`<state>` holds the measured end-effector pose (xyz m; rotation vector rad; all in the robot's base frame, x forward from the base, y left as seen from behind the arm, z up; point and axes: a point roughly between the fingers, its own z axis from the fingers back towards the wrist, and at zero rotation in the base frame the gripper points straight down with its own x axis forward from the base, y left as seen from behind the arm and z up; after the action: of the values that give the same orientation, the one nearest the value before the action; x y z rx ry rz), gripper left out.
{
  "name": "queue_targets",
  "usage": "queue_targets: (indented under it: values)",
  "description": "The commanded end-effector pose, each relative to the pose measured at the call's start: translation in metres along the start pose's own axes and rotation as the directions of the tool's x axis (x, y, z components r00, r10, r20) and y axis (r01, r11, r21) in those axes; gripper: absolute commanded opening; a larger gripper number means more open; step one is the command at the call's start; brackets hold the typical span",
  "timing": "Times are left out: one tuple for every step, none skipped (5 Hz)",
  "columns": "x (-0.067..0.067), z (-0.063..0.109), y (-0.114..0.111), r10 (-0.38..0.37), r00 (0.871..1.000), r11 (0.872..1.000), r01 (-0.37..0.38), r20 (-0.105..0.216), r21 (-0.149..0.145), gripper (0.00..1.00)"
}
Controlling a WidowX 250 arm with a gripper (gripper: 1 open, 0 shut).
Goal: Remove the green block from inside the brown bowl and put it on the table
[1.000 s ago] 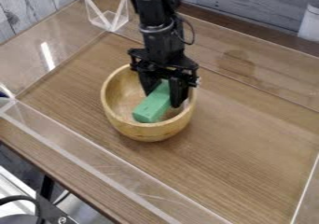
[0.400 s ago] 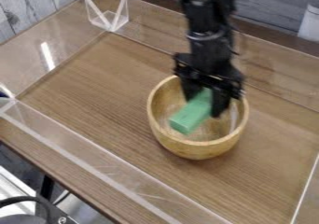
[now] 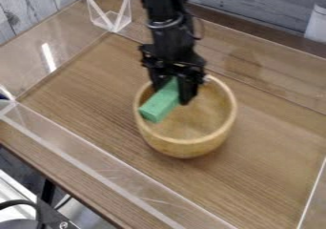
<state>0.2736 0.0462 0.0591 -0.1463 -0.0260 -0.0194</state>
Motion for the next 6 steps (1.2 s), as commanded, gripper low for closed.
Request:
queue_targets:
  values:
    - [0.008,0.011,0.032,0.007,0.998,0.999,-0.009,0.058,0.039,0.0]
    - [0.009,0.007,0.006,-0.042,0.998,0.999,0.041,0.05,0.03,0.0]
    - [0.01,0.01,0.0,-0.046,0.997,0.999,0.044,0.056,0.022,0.0]
    - [0.011,0.02,-0.003,-0.042,0.997,0.999,0.04,0.071,0.017,0.0]
    - [0.014,0.034,-0.008,-0.041,0.994,0.999,0.041,0.097,0.012,0.0]
    - [0.016,0.041,-0.02,-0.057,0.993,0.998,0.057,0.108,0.004,0.0]
